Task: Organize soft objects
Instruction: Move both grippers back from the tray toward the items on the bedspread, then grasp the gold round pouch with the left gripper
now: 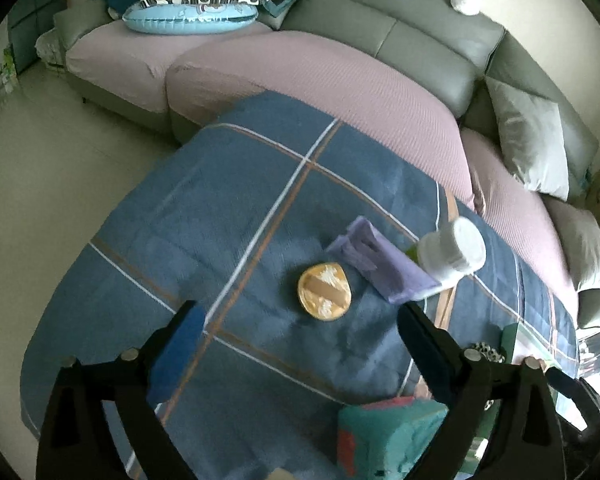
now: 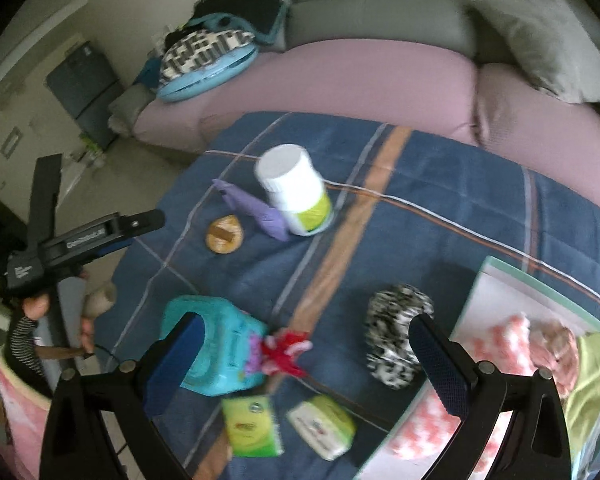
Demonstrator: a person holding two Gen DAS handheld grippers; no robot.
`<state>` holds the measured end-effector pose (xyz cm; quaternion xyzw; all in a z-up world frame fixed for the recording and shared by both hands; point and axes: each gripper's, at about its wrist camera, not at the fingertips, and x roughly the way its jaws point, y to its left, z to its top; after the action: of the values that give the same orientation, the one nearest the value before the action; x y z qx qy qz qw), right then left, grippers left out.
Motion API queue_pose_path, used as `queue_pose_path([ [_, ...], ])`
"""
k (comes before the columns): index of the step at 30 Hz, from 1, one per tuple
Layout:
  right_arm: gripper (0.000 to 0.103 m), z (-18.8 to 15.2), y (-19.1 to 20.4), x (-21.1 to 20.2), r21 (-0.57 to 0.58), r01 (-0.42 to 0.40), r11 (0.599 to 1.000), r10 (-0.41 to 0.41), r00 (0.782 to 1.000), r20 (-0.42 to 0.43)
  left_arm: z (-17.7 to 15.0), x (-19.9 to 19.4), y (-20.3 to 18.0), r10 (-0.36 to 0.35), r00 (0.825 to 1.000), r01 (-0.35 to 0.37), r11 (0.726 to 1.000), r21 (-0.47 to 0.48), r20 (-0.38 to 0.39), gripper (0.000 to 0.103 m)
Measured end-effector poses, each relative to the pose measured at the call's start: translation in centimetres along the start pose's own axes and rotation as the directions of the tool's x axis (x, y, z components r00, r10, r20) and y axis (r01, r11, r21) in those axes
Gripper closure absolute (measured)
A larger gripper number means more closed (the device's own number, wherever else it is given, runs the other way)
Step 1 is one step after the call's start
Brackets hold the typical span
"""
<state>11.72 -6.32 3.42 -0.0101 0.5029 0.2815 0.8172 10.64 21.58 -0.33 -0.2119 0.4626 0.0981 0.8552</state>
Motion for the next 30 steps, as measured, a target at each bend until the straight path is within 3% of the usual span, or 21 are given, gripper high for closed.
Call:
queue_pose_path([
  [6, 0.000, 2.3, 3.4, 0.9, -0.130, 0.021, 0.991, -0.025, 0.999, -0.025, 0.8, -0.1, 0.7, 0.005, 0.998, -0.007, 0.999, 0.040, 0.060, 0.002],
  [16, 0.000, 6.0, 8.6, 4.1, -0.350, 0.031, 0.936, -0.050, 0.998, -0.044, 1.5, 2.9, 0.8, 0.033, 0.997, -0.024, 0.991, 0.130, -0.072, 0.002],
  [23, 0.003, 7.4, 8.3, 5.5, -0.317, 0.009, 0.949, -0.034, 0.997, -0.075, 1.9, 5.6, 0.2, 0.064, 0.989, -0.040, 0.983, 0.180, -0.130, 0.002],
  [30, 0.003, 7.4, 7.1, 6.9, -0.284, 0.015, 0.959, -0.048, 0.993, -0.110, 1.4, 9.2, -2.2, 0.117, 0.973, -0.054, 0.954, 0.295, -0.198, 0.003],
])
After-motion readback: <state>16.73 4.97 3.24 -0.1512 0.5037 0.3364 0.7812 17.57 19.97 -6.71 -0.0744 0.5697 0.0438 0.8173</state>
